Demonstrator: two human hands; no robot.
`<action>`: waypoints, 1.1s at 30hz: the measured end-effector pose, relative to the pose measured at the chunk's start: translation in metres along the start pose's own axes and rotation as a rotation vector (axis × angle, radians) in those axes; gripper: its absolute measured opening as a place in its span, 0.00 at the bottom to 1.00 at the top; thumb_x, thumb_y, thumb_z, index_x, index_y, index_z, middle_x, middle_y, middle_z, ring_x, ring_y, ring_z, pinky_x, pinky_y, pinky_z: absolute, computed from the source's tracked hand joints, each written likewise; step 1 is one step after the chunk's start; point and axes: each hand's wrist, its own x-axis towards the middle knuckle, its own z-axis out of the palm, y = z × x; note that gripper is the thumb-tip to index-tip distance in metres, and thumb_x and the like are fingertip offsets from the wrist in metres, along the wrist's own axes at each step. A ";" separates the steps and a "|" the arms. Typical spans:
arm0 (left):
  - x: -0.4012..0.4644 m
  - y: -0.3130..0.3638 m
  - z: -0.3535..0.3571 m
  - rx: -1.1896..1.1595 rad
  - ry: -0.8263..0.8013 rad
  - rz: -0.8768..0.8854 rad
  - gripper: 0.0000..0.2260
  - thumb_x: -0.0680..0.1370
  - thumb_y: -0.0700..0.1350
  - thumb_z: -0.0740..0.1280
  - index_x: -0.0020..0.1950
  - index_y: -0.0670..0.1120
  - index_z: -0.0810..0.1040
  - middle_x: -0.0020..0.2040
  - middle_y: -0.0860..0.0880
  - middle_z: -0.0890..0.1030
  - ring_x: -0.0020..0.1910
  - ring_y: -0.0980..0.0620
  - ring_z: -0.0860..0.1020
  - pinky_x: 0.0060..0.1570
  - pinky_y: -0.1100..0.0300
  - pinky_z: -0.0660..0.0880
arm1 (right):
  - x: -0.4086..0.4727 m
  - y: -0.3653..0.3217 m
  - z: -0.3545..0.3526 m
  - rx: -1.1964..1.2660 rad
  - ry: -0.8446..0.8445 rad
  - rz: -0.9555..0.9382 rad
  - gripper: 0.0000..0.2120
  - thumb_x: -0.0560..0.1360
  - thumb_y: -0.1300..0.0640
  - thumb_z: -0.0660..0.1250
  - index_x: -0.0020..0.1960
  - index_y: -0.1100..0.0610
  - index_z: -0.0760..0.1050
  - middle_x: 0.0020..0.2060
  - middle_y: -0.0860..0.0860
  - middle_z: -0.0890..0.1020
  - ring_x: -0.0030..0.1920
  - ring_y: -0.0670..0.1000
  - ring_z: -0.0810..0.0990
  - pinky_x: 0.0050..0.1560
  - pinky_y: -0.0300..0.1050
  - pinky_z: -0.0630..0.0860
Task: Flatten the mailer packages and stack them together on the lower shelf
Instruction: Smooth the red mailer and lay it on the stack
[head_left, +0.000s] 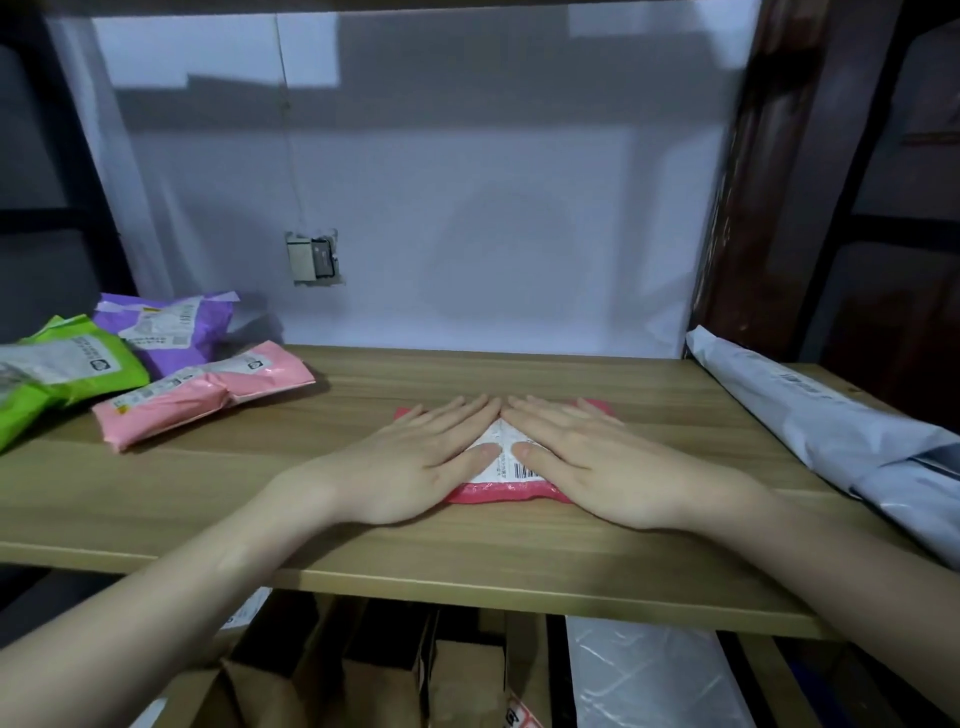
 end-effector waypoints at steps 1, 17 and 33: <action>0.000 0.000 0.001 0.008 -0.005 -0.003 0.27 0.79 0.61 0.42 0.76 0.58 0.39 0.76 0.61 0.40 0.74 0.65 0.39 0.71 0.64 0.36 | 0.000 0.000 0.000 -0.017 -0.005 0.000 0.26 0.81 0.44 0.43 0.77 0.48 0.44 0.77 0.43 0.46 0.76 0.40 0.42 0.75 0.45 0.38; -0.003 0.004 0.004 0.022 -0.036 -0.031 0.26 0.80 0.60 0.42 0.76 0.55 0.38 0.76 0.60 0.38 0.73 0.65 0.36 0.70 0.64 0.34 | 0.001 0.001 0.005 -0.013 -0.120 0.016 0.27 0.81 0.43 0.40 0.76 0.47 0.36 0.76 0.42 0.38 0.74 0.38 0.36 0.73 0.42 0.33; 0.002 0.000 0.007 0.003 -0.073 -0.035 0.26 0.79 0.61 0.42 0.76 0.58 0.39 0.76 0.60 0.38 0.70 0.66 0.36 0.69 0.63 0.34 | 0.001 0.000 0.003 0.032 -0.187 0.032 0.26 0.81 0.44 0.40 0.76 0.46 0.36 0.75 0.41 0.38 0.74 0.38 0.35 0.74 0.43 0.33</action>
